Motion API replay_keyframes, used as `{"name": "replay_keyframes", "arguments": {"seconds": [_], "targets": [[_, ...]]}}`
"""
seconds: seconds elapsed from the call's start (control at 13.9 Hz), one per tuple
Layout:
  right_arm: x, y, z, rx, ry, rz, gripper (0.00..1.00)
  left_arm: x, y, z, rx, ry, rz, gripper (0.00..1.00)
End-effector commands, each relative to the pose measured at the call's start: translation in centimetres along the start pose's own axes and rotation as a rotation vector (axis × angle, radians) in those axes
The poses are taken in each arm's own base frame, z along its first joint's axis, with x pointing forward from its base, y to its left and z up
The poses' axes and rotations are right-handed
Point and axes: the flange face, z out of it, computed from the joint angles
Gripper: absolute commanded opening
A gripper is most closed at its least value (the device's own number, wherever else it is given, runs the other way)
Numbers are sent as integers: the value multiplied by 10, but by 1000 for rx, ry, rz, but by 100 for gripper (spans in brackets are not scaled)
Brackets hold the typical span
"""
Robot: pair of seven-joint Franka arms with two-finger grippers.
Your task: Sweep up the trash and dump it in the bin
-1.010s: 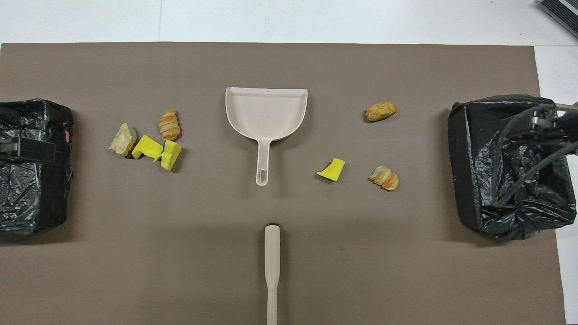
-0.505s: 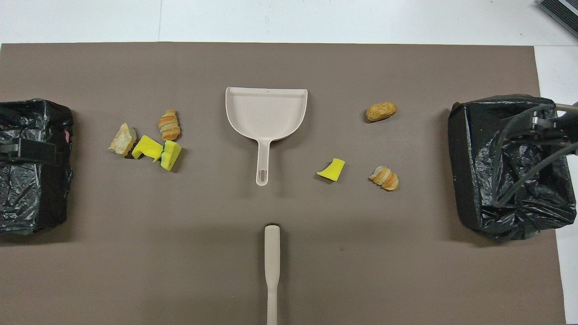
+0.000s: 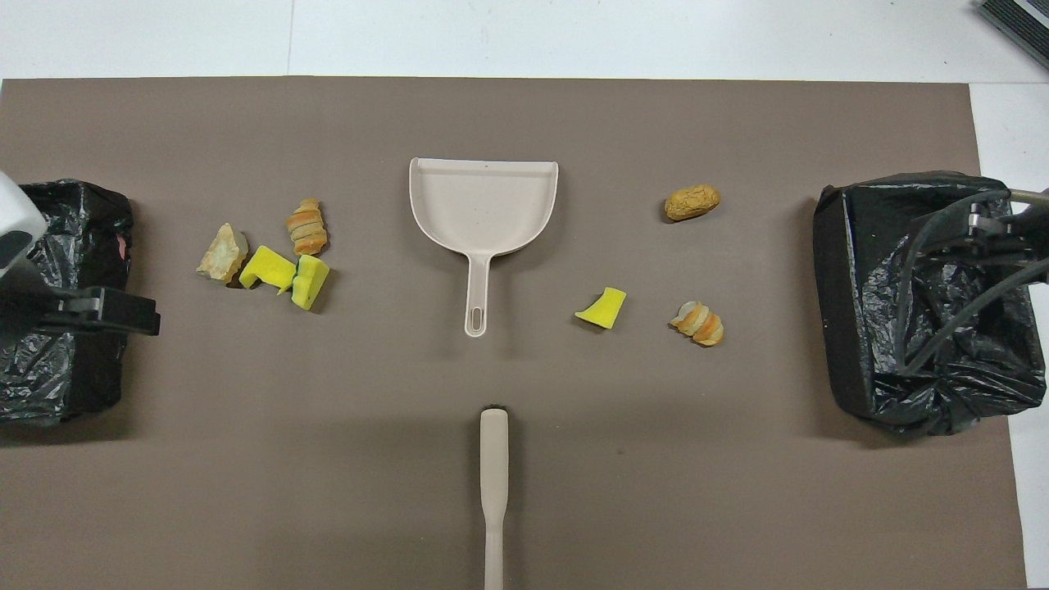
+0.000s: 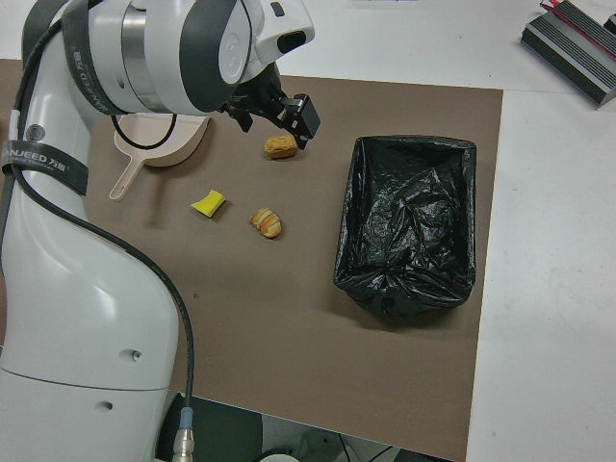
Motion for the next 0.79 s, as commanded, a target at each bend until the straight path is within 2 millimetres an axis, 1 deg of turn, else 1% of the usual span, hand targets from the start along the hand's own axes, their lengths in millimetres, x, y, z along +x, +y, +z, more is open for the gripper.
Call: {"name": "replay_keyframes", "arguments": {"seconds": [0.0, 0.14, 0.22, 0.29, 0.36, 0.43, 0.51, 0.58, 0.72], "targets": [[-7, 7, 0, 17, 3, -19, 100, -25, 23, 18, -4, 0, 16, 100], [-6, 6, -1, 17, 11, -18, 100, -39, 48, 30, 2, -18, 20, 100], [-4, -1, 1, 8, 14, -28, 100, -49, 62, 40, 1, -20, 10, 100], [-3, -7, 5, 1, 11, -35, 100, -61, 76, 46, -12, -5, -2, 100], [3, -13, 10, 6, 21, -42, 100, -72, 91, 53, -26, 1, -4, 100], [7, -28, 18, 10, 25, -65, 100, -82, 109, 63, -26, -18, -3, 100], [14, -49, 29, 8, 26, -96, 100, -91, 133, 69, -20, -25, -7, 100], [24, -71, 31, 13, 39, -112, 100, -98, 151, 75, -16, -25, -16, 100], [39, -110, 45, 20, 41, -81, 100, -118, 183, 91, -7, -28, -2, 100]]}}
